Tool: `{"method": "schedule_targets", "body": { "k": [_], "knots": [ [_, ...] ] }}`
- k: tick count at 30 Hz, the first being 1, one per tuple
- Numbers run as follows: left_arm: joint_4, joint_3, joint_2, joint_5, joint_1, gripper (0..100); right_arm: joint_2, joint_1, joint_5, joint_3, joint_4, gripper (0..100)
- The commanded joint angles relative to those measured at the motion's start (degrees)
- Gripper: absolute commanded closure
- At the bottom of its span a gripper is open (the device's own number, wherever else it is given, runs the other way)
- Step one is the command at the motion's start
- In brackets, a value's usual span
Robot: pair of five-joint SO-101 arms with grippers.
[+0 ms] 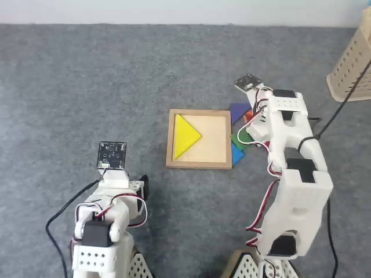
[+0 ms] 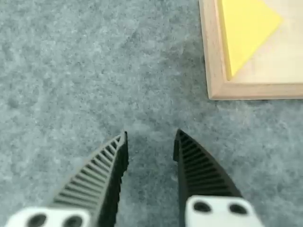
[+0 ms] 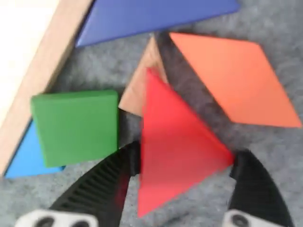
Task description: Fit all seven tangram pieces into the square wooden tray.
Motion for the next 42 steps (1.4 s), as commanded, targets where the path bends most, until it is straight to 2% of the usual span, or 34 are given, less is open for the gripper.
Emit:
{"method": "schedule_targets", "body": {
  "k": [1,7,21,27,32,37,40,42],
  "knots": [
    [-0.4,-0.1,-1.1,0.4,-0.3,85,-0.3,0.7,0.7,-0.6,-0.7,78.8],
    [-0.4,-0.1,-1.1,0.4,-0.3,85,-0.7,0.7,-2.0,-0.7,-0.5,84.8],
    [-0.4,-0.1,-1.1,0.4,-0.3,85,-9.2,0.6,-2.9,-0.4,6.3,85.5],
    [-0.4,-0.1,-1.1,0.4,-0.3,85,-9.7,0.7,-2.9,-0.7,6.8,96.5],
    [-0.4,-0.1,-1.1,0.4,-0.3,85,-9.8,1.8,-4.3,-0.9,6.6,93.6],
    [-0.4,-0.1,-1.1,0.4,-0.3,85,-12.6,0.4,-5.0,-1.6,8.7,82.3],
    [-0.4,-0.1,-1.1,0.4,-0.3,85,-16.3,-1.4,-1.5,0.9,9.9,75.7],
    [-0.4,-0.1,-1.1,0.4,-0.3,85,-19.7,-2.8,-0.1,4.6,8.4,75.3]
  ]
}}
